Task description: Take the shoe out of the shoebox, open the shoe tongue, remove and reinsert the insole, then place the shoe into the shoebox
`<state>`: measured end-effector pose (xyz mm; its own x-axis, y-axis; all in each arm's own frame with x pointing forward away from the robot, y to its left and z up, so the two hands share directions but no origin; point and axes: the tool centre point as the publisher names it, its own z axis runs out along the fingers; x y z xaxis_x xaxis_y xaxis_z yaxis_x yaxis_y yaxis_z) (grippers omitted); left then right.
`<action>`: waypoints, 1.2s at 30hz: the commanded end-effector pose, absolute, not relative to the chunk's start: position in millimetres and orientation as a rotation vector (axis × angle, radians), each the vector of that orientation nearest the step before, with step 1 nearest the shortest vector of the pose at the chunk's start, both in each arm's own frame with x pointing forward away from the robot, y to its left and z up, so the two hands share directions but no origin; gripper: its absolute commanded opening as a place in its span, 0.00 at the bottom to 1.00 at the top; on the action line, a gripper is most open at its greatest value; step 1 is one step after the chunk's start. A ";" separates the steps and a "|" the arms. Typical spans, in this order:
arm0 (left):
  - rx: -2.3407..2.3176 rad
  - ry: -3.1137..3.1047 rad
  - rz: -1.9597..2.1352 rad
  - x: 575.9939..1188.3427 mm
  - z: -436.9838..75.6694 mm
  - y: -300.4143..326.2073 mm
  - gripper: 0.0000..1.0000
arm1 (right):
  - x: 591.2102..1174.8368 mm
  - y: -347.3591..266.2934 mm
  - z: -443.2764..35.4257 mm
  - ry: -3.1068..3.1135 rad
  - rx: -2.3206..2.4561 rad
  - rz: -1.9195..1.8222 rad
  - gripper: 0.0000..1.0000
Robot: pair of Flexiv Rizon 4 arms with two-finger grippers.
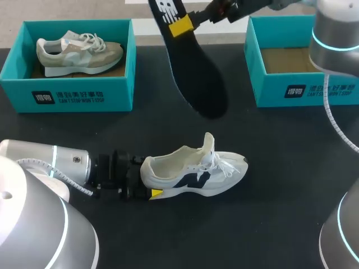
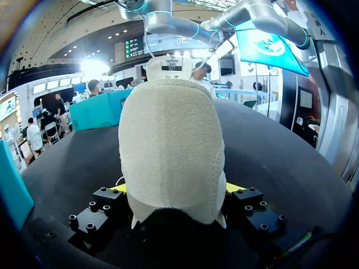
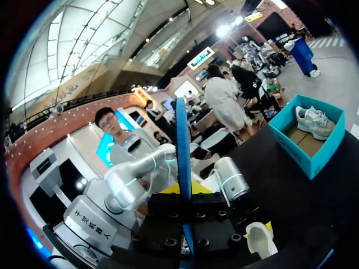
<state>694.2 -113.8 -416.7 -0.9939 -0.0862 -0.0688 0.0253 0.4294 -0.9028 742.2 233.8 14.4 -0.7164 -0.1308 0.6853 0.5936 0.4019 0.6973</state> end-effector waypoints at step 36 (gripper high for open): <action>-0.055 2.567 -1.620 692.6 -417.2 -113.3 0.00 | 658.2 209.7 66.2 -1.785 -0.846 -1.543 0.00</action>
